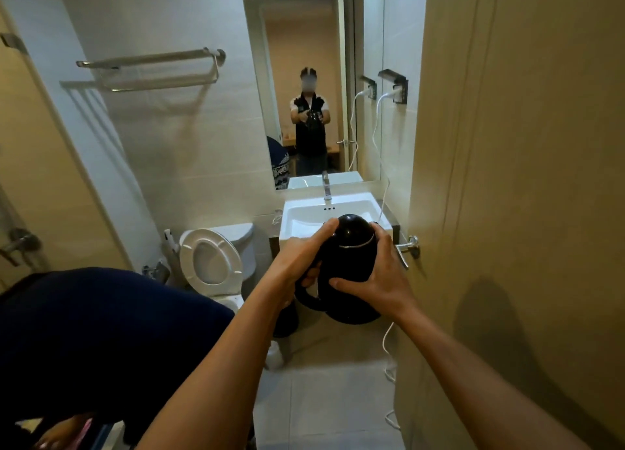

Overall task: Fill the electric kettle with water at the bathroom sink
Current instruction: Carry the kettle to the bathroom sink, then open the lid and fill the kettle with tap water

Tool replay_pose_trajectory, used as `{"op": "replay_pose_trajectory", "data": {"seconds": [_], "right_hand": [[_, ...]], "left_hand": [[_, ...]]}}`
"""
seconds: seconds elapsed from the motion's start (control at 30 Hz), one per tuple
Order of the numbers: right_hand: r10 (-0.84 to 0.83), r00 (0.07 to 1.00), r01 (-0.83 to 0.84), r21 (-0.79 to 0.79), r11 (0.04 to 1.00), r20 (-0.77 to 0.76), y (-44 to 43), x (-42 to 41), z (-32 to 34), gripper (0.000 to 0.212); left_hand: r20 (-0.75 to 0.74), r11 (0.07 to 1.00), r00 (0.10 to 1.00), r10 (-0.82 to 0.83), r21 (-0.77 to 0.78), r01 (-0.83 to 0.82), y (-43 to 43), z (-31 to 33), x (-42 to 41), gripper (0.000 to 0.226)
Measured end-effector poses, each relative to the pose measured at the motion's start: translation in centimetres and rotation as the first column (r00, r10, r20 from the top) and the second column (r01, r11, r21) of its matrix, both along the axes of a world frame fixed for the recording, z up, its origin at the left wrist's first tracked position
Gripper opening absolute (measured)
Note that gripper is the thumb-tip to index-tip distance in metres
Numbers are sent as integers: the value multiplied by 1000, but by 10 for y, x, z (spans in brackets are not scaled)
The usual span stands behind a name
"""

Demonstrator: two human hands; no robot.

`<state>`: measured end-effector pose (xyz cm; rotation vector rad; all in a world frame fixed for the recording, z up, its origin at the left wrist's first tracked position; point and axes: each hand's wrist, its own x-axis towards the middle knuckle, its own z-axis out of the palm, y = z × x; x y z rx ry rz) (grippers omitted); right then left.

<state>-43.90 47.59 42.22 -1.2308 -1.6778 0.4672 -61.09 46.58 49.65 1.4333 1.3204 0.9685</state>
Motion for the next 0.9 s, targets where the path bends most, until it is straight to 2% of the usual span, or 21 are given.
{"op": "replay_pose_trajectory", "data": {"seconds": [0.1, 0.2, 0.53, 0.7, 0.8, 0.9], "right_hand": [[1, 999, -3, -39, 999, -54, 38, 6, -5, 131], [9, 995, -19, -95, 995, -103, 80, 10, -9, 138], [33, 998, -21, -204, 979, 53, 272, -1, -45, 128], [71, 994, -41, -329, 943, 81, 382, -19, -61, 137], [85, 994, -52, -369, 928, 75, 438, -20, -70, 129], [108, 994, -87, -418, 904, 26, 494, -17, -79, 109]], "left_hand": [[-8, 999, 1000, -30, 18, 30, 47, -5, 2, 57], [71, 999, 997, -44, 24, 42, 98, -18, 2, 43], [189, 1000, 982, -22, -5, 23, 292, -80, -16, 44], [180, 998, 984, 15, -66, -4, 408, -98, -34, 46], [182, 993, 983, 32, -116, -11, 468, -109, -39, 45], [193, 990, 980, 44, -141, -17, 527, -127, -41, 42]]}}
